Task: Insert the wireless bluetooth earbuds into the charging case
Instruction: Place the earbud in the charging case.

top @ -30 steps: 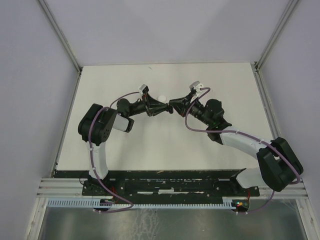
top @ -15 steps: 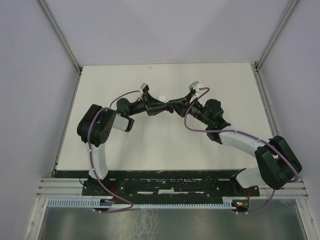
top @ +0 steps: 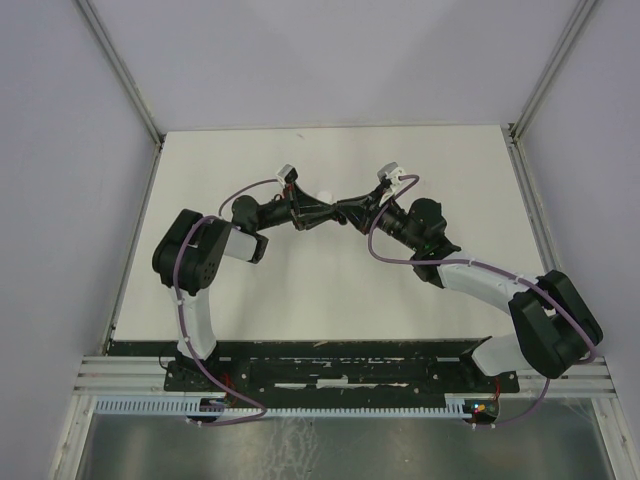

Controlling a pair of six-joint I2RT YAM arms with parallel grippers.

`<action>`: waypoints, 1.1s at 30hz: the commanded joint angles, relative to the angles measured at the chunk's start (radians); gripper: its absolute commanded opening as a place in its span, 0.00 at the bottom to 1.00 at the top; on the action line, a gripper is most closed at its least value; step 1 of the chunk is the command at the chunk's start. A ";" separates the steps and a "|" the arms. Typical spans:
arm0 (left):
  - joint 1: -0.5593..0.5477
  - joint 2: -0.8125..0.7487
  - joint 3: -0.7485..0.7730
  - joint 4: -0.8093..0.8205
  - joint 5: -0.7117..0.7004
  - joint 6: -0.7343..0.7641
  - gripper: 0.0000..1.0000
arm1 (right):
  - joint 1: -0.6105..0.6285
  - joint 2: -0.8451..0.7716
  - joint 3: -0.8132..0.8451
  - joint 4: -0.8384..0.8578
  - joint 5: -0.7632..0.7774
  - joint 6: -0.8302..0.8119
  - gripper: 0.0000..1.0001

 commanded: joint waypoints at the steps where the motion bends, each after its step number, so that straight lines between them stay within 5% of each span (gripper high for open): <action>1: -0.007 -0.046 0.041 0.207 0.014 0.006 0.03 | -0.002 -0.005 0.003 0.042 -0.012 -0.003 0.07; 15: -0.007 -0.035 0.056 0.208 0.013 0.001 0.03 | -0.002 -0.014 0.002 -0.004 -0.006 -0.016 0.09; 23: -0.007 -0.025 0.050 0.208 0.014 0.008 0.03 | -0.002 -0.026 0.015 -0.005 0.009 -0.003 0.51; 33: -0.008 0.021 0.020 0.207 0.010 0.039 0.03 | -0.003 -0.125 0.028 -0.040 0.145 -0.011 0.64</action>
